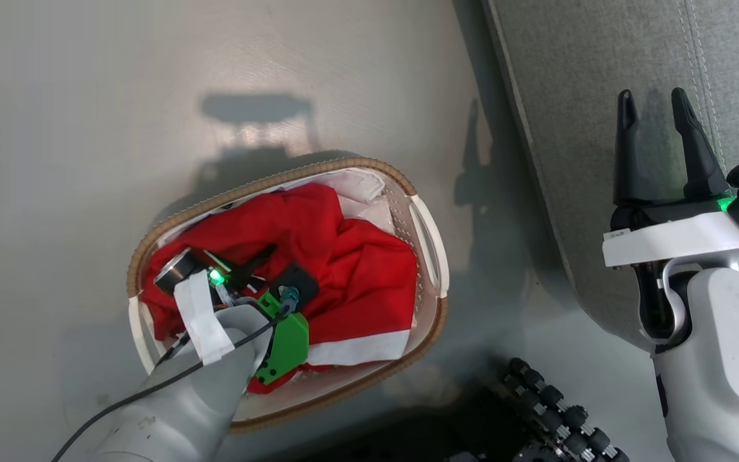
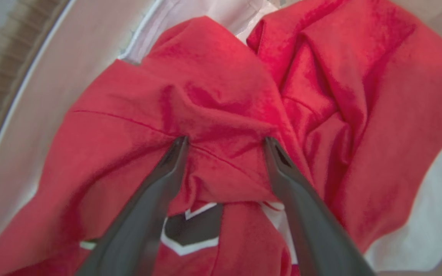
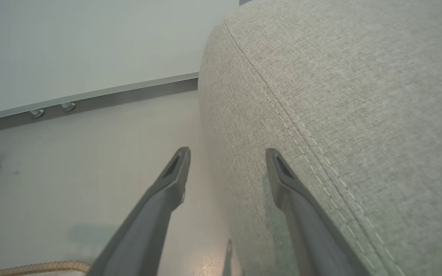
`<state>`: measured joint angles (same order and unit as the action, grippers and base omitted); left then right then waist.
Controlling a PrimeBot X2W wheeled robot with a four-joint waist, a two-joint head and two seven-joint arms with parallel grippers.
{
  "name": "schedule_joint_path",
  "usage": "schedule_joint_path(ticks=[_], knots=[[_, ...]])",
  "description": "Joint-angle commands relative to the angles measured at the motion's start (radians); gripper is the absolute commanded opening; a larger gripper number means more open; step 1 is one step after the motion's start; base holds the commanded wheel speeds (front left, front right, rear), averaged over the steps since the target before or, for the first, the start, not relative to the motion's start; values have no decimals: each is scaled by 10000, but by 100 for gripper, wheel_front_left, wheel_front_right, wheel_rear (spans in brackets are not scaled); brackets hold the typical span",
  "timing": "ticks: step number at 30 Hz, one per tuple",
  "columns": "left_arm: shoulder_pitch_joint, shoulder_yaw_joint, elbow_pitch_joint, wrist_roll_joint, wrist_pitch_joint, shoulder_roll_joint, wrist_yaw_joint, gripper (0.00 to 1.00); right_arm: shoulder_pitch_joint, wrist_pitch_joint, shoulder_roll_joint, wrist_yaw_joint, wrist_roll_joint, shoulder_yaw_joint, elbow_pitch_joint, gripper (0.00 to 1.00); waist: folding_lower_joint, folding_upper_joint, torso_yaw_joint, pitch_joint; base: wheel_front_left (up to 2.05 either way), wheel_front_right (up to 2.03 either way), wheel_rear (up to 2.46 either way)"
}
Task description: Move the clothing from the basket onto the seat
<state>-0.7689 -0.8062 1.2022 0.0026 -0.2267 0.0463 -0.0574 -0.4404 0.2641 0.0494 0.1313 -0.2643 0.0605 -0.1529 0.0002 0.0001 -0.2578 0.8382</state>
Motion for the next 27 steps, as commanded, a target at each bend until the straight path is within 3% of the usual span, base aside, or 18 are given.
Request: schedule_joint_path(ticks=[1, 4, 5, 6, 7, 8, 9, 10, 19, 27], knots=[[-207, 0, 139, -77, 157, 74, 140, 100, -68, 8, 19, -10, -73, -27, -25, 100, -2, -1, -218, 213, 0, 0, 0], [-289, 24, 379, -216, 638, 75, 323, 100, -54, 8, 19, -10, -93, -48, -38, 100, -2, -1, -231, 223, 0, 0, 0], [-300, 29, 435, -243, 764, 74, 377, 79, -52, 8, 19, -10, -100, -46, -47, 100, -2, -1, -230, 221, 0, 0, 0], [-301, 25, 504, -265, 922, 75, 429, 44, -55, 8, 19, -10, -109, -41, -62, 100, -2, -1, -225, 213, 0, 0, 0], [-297, 27, 545, -301, 1043, 77, 485, 40, -60, 8, 19, -10, -114, -33, -68, 100, -2, -1, -219, 205, 0, 0, 0], [-284, 17, 575, -334, 1157, 75, 510, 20, -71, 8, 19, -10, -112, -17, -81, 100, -2, -1, -207, 193, 0, 0, 0], [-269, 10, 602, -338, 1235, 75, 521, 7, -84, 8, 21, -10, -114, 0, -94, 100, -2, -1, -196, 183, 0, 0, 0], [-245, -16, 639, -321, 1322, 92, 525, 0, -101, 8, 21, -10, -122, 13, -105, 100, -2, -1, -182, 167, 0, 0, 0], [34, 111, 672, -719, 565, 114, 410, 0, -23, 8, 22, -10, -37, 129, -242, 100, -2, -1, 41, -287, 0, 0, 0], [679, 364, 167, -1318, -276, 82, 126, 0, 339, 7, 24, -10, 305, 362, -404, 100, -2, -1, 469, -1460, 0, 0, 0]])
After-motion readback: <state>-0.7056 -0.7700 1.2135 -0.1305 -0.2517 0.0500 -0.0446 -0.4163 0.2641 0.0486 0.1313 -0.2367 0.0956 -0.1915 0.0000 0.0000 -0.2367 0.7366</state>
